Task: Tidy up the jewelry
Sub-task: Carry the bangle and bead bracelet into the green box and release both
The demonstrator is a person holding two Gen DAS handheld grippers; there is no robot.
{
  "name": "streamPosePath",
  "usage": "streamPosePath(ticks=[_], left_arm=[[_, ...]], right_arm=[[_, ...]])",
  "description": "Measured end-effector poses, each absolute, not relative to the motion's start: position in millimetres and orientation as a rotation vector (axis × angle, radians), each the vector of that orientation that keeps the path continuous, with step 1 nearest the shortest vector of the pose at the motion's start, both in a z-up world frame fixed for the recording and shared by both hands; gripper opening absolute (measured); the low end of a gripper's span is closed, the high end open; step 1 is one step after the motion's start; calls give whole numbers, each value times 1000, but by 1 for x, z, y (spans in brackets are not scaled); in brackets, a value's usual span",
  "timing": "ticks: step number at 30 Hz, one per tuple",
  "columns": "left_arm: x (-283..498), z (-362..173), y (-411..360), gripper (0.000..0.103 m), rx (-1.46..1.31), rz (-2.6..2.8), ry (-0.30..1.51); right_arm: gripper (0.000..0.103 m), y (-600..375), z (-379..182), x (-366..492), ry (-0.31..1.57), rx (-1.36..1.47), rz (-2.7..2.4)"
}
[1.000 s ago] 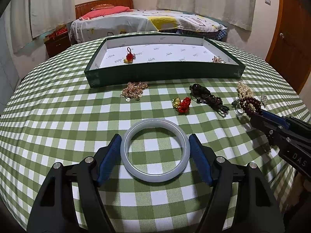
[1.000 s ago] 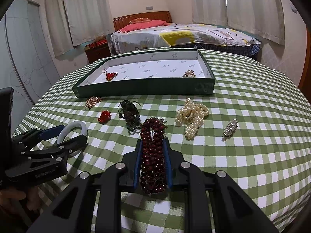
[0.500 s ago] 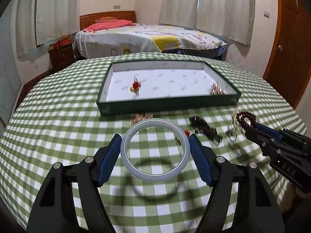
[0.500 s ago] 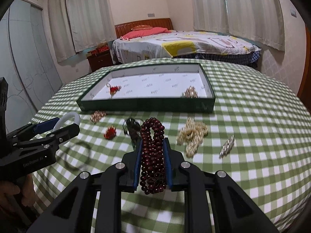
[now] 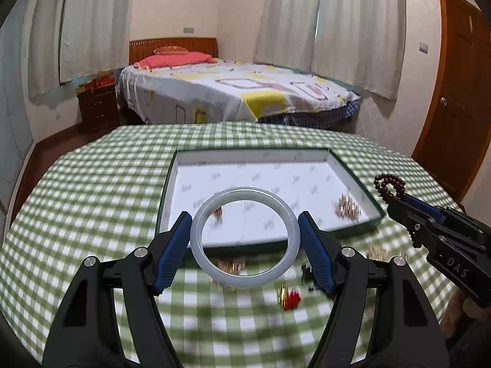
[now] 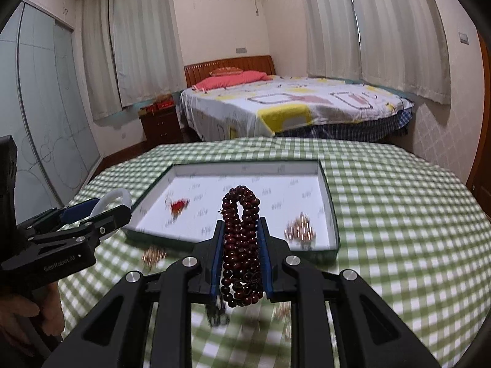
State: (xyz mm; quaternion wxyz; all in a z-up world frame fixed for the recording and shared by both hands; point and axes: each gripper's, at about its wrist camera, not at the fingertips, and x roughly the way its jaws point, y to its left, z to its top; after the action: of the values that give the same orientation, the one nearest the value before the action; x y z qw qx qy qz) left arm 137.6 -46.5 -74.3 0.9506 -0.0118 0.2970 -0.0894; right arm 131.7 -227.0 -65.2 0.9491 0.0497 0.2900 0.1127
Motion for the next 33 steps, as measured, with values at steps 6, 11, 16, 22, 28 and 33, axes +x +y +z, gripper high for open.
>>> streamPosePath(ticks=[6, 11, 16, 22, 28, 33], left_arm=[[170, -68, -60, 69, -29, -202, 584], [196, -75, -76, 69, -19, -217, 602], [221, -104, -86, 69, -3, -209, 676], [243, -136, -87, 69, 4, -200, 761], [259, -157, -86, 69, -2, -197, 840], [267, -165, -84, 69, -25, -209, 887]], right_arm=[[22, -227, -59, 165, 568, 115, 235], [22, -222, -63, 188, 575, 114, 244], [22, -217, -85, 212, 647, 114, 257], [22, -214, -117, 233, 749, 115, 261], [22, -215, -136, 245, 827, 112, 261], [26, -215, -143, 251, 861, 115, 262]])
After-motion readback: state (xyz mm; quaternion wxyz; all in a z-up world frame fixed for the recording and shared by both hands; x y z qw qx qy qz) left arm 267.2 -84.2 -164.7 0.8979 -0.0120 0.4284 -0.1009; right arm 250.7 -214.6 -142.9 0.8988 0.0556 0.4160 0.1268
